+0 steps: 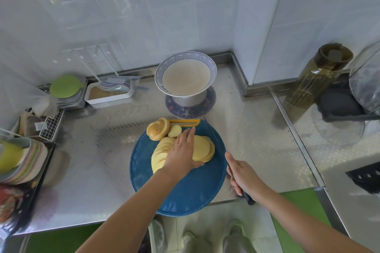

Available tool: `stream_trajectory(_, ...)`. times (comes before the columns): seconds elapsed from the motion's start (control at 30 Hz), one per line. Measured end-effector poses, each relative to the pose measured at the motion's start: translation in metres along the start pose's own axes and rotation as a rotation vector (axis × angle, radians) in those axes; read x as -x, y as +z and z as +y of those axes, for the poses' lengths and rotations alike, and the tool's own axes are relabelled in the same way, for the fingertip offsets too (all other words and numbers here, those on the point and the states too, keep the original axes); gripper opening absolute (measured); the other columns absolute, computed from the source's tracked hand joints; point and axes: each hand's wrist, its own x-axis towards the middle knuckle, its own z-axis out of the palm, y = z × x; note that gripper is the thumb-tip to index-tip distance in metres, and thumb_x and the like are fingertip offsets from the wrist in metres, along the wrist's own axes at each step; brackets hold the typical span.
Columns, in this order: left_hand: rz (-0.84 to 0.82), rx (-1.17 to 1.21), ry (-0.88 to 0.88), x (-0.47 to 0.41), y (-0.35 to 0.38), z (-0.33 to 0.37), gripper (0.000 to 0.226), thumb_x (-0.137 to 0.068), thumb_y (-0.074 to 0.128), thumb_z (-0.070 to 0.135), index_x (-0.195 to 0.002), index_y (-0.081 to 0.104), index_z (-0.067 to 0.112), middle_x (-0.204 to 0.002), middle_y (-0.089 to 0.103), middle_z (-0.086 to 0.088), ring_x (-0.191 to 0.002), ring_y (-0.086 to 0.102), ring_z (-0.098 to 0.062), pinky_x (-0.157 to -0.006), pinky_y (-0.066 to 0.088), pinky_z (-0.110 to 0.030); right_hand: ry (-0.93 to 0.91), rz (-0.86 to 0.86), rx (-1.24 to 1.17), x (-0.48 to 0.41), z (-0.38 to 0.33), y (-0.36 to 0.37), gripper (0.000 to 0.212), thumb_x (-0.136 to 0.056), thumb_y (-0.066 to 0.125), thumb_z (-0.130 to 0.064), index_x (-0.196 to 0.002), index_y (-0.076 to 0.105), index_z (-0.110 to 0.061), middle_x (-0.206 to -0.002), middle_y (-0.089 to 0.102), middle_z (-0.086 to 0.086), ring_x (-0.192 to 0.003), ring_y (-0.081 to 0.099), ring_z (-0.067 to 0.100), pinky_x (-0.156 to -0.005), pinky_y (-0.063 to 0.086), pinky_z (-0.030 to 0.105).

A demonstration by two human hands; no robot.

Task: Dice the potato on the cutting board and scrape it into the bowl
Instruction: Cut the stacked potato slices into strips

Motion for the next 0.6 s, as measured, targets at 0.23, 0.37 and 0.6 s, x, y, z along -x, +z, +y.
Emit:
stream_trajectory(0.23,-0.161,0.085,-0.222,-0.031,0.006,0.018,0.114,-0.074,0.077,0.047,-0.151,0.005,0.003,-0.153,0.025,-0.015,-0.139,0.032,-0.026,-0.11,0.031,-0.031,0.074,-0.044,-0.068,0.008,0.013,0.005,0.06,-0.1,0.029,-0.061,-0.061,0.03,-0.015,-0.046,0.029,0.001,-0.033,0.029,0.016,-0.042,0.028,0.026)
stream_trajectory(0.37,-0.187,0.036,-0.21,-0.028,0.009,0.025,0.11,-0.073,0.076,0.049,-0.15,0.011,0.005,-0.148,0.028,-0.014,-0.133,0.038,-0.027,-0.107,0.037,-0.031,0.108,-0.059,-0.142,0.01,0.014,0.009,0.058,-0.1,0.03,-0.061,-0.063,0.029,-0.016,-0.048,0.026,0.0,-0.034,0.026,0.014,-0.04,0.024,0.025)
stream_trajectory(0.6,-0.125,-0.039,-0.228,-0.023,0.018,0.026,0.095,-0.073,0.077,0.045,-0.142,0.022,0.008,-0.139,0.034,-0.007,-0.128,0.035,-0.024,-0.103,0.035,-0.031,0.085,-0.055,-0.106,0.009,0.014,0.01,0.058,-0.101,0.031,-0.059,-0.063,0.029,-0.015,-0.047,0.026,0.0,-0.032,0.027,0.014,-0.04,0.024,0.026)
